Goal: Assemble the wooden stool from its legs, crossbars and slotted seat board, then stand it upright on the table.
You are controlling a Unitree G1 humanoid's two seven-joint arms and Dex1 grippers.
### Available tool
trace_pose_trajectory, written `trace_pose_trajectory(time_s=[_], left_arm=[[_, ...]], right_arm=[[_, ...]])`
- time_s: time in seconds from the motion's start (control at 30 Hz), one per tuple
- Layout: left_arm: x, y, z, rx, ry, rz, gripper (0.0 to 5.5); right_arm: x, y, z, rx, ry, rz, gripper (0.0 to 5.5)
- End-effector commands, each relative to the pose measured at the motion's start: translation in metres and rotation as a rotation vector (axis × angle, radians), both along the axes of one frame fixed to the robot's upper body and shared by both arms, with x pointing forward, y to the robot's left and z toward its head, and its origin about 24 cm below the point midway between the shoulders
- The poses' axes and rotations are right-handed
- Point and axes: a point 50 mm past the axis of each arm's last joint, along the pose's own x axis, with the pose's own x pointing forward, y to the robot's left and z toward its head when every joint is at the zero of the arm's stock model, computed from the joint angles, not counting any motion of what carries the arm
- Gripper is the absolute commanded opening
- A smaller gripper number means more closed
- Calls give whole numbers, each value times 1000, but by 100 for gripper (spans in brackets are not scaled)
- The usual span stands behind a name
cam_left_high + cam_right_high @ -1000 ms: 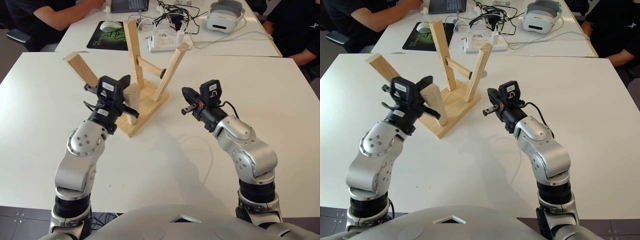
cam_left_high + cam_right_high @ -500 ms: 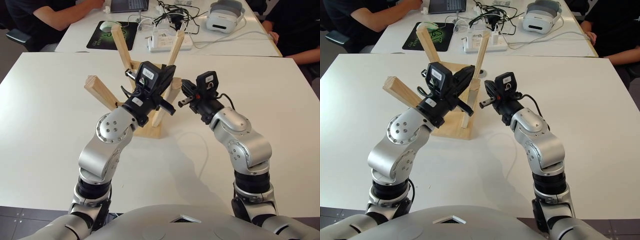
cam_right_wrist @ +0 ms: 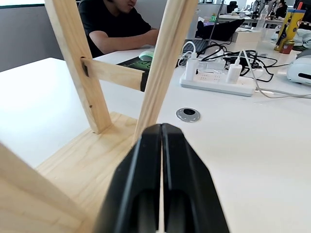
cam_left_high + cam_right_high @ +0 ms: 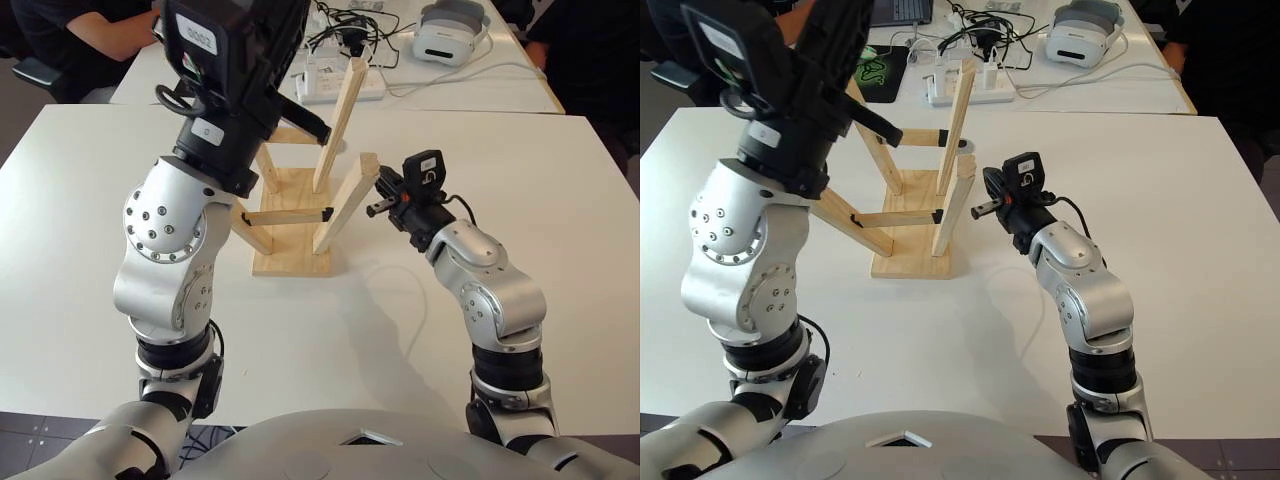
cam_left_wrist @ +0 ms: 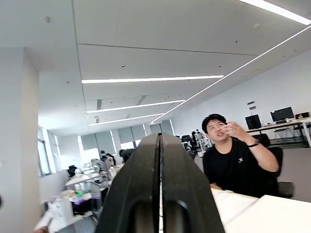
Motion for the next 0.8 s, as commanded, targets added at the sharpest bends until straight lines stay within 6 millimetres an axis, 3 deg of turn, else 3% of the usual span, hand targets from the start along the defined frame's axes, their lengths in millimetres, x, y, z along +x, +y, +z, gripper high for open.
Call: trace_pose_trajectory(time_s=[0.03,0.17,0.33,0.8], left_arm=[[-14,50,-1,93,15,259,0],[-30,77,-45,180,209,424,0],[-42,80,-87,138,413,496,0],[-48,75,-97,109,468,536,0]], right_arm=[[-23,-26,9,23,-53,-119,3],[-50,-18,24,69,-112,-176,3],[-48,-6,29,100,-111,-166,3],[-39,-4,34,85,-79,-201,3]])
